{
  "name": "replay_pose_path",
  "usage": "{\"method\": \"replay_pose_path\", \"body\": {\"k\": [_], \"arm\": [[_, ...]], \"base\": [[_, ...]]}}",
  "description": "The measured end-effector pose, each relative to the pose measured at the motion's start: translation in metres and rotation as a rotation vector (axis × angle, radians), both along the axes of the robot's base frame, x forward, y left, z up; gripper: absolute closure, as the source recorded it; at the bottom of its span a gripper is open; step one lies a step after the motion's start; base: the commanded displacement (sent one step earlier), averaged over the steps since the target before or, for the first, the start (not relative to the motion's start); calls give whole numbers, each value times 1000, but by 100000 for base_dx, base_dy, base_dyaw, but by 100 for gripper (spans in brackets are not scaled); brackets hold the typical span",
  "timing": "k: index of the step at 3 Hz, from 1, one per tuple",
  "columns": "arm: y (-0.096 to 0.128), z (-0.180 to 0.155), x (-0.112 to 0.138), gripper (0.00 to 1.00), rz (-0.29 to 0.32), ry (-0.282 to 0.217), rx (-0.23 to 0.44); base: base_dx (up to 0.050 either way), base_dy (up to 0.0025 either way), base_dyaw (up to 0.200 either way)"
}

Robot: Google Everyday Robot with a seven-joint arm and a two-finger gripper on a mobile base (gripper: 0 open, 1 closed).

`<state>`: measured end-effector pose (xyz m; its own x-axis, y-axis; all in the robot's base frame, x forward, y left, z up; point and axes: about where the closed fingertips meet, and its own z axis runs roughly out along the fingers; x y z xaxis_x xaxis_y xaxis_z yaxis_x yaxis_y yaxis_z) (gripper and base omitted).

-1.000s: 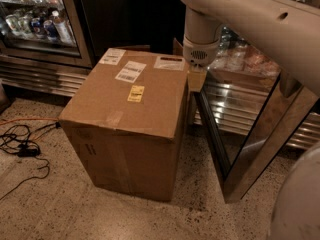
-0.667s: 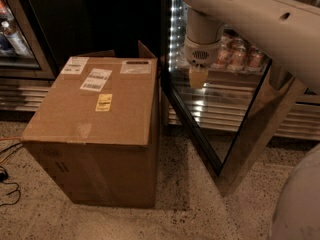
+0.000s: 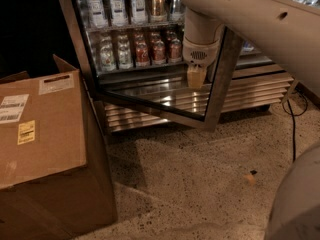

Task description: Close left fridge door

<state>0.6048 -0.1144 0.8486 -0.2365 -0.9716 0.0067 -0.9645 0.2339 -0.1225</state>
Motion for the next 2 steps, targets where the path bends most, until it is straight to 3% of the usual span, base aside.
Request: {"method": "replay_pose_path", "body": {"k": [2], "arm": [[0, 0, 0, 100, 0, 0, 0]], "base": [[4817, 6, -149]]}}
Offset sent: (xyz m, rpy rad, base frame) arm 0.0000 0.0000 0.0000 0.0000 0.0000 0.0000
